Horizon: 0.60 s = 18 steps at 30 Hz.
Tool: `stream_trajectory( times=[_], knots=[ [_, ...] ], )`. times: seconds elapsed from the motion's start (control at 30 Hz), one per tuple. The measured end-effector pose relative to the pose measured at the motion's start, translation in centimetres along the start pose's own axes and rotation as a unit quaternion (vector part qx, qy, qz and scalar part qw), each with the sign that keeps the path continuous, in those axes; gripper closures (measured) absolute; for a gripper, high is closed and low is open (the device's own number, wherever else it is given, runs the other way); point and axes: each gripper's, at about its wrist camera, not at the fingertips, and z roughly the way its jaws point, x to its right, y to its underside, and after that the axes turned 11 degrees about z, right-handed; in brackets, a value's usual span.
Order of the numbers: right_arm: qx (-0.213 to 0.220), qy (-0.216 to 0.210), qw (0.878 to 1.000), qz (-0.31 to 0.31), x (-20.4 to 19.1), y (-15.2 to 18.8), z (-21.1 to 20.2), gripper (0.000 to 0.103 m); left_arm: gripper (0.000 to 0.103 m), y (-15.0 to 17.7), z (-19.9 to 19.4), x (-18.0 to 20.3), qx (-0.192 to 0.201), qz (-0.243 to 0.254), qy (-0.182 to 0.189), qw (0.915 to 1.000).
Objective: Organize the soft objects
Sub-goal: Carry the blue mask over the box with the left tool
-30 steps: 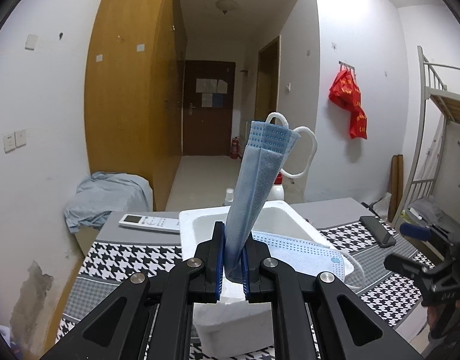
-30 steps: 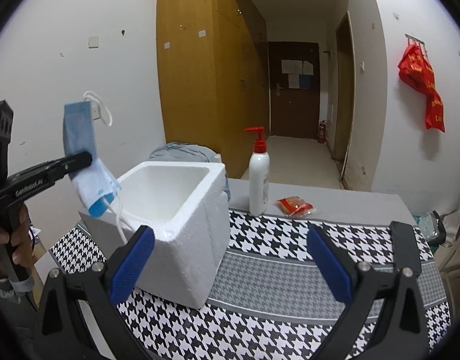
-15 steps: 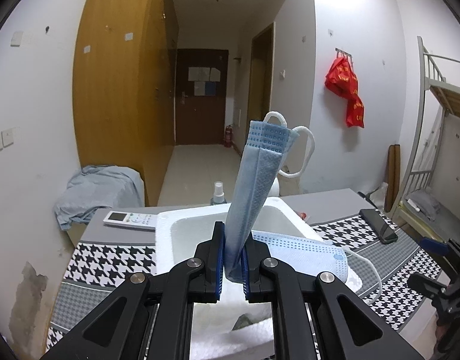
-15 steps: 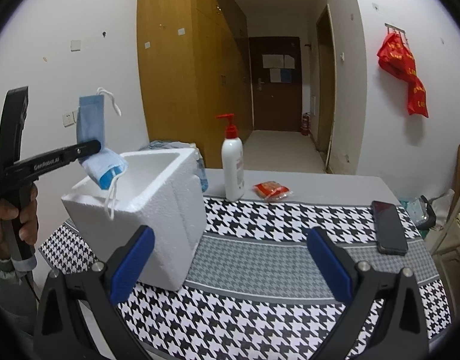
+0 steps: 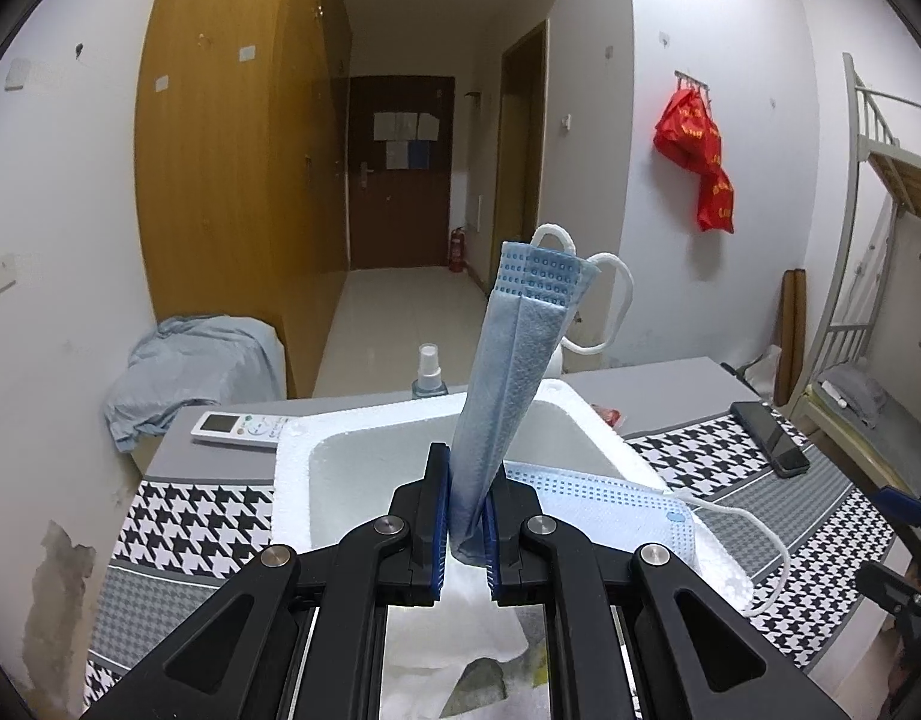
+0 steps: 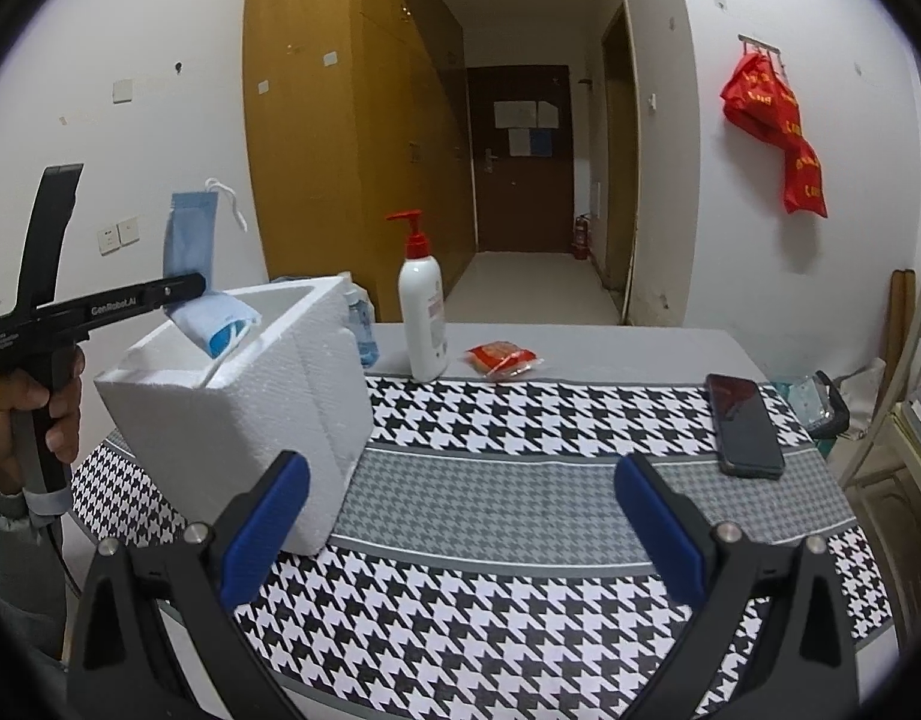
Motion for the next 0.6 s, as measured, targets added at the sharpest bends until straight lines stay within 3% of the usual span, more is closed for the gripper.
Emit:
stream_trajectory(
  times=[0.3,0.4,0.43,0.47,0.53,0.57,0.6],
  knots=[
    [-0.003,-0.001,1.000,0.007,0.8,0.2,0.1,0.000,0.092,0.1,1.8,0.2,-0.026,-0.003,-0.017,0.9995],
    [-0.005,-0.001,1.000,0.011,1.1,0.3,0.2,0.000,0.088,0.0,2.0,0.3,-0.030,-0.001,-0.022,0.9993],
    [-0.006,0.001,1.000,0.011,1.1,0.3,0.3,0.000,0.073,-0.1,2.0,0.3,-0.030,-0.001,-0.025,0.9992],
    [-0.006,0.001,1.000,0.012,1.2,0.3,0.3,0.000,0.049,-0.1,1.9,0.2,-0.027,0.000,-0.029,0.9992],
    [-0.005,0.001,1.000,0.011,1.2,0.3,0.3,0.000,0.018,-0.2,1.4,0.0,-0.012,-0.010,-0.037,0.9992],
    [-0.004,0.001,1.000,0.011,1.2,0.3,0.2,0.000,0.007,-0.2,1.1,-0.2,-0.003,-0.014,-0.044,0.9989],
    [-0.004,0.000,1.000,0.011,1.2,0.2,0.2,0.000,0.004,-0.3,0.7,-0.3,0.005,-0.018,-0.050,0.9985]
  ],
)
